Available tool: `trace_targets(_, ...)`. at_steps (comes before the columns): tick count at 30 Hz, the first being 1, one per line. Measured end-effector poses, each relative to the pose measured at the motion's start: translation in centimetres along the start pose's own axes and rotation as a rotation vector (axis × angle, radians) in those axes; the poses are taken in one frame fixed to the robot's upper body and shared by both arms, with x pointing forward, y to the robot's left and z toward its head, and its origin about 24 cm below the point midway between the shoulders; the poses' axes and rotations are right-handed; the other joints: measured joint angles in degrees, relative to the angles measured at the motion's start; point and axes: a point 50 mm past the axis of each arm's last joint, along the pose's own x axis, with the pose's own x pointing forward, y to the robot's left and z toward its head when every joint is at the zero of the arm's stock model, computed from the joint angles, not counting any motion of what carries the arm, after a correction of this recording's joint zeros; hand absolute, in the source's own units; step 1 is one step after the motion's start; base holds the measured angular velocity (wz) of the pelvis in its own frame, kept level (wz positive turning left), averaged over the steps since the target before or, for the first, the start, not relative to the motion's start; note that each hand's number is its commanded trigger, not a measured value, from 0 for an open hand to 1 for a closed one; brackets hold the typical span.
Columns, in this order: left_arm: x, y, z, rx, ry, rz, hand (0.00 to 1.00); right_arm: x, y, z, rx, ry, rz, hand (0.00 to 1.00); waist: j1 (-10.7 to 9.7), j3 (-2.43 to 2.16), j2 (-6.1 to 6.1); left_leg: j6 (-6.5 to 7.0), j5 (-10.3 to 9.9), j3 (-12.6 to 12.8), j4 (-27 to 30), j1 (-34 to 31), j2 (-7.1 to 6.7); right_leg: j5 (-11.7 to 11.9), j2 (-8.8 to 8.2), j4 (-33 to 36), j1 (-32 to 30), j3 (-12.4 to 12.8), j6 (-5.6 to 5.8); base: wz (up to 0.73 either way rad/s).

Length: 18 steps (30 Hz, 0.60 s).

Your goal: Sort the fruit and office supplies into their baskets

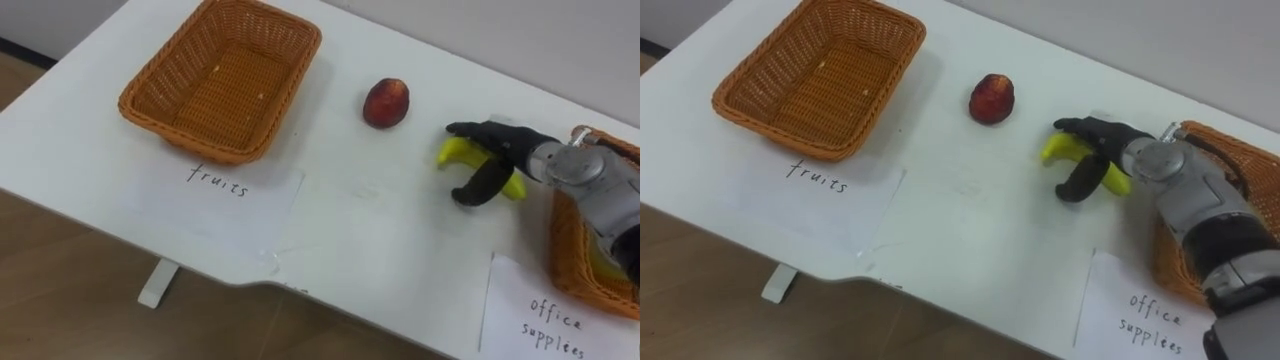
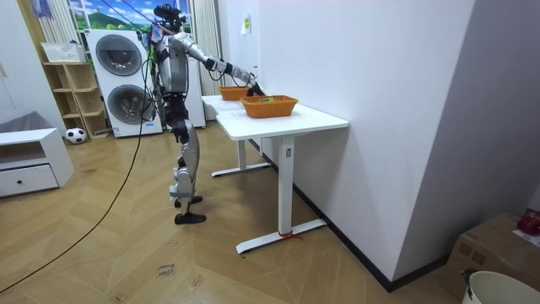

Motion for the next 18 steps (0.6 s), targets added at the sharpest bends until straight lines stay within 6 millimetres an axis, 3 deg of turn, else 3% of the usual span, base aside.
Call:
trace_targets(1,0.0,0.0,0.0,0.000,-0.001,-0.002,0.00,0.0,0.0,0.0,-0.001,0.000,0.000,0.00,0.0,0.00,0.00,0.00,0.0,0.0,0.0,0.0,0.00,0.0,0.00,0.0,0.0,0.0,0.00,0.00)
trace_targets(2,0.0,0.0,0.0,0.000,-0.002,-0.004,0.00,0.0,0.0,0.0,-0.001,0.000,0.000,0.45,0.0,0.00,-0.01,0.00,0.0,0.0,-0.1,0.0,0.00,0.0,0.00,0.0,0.0,0.0,0.00,0.00)
trace_targets(4,0.0,0.0,0.0,0.001,-0.001,-0.012,0.00,0.0,0.0,0.0,-0.001,-0.001,0.000,1.00,0.0,0.01,-0.01,0.00,0.0,0.0,-0.1,0.0,0.01,0.0,0.01,0.0,0.0,0.0,0.00,0.00)
trace_targets(18,0.0,0.2,0.0,0.002,-0.002,-0.010,0.00,-0.3,-1.6,0.5,0.020,-0.019,-0.082,1.00,-0.2,-0.04,-0.30,-0.01,0.0,0.0,-0.2,-0.2,0.06,0.0,0.06,-0.1,-0.2,-0.2,0.00,0.00)
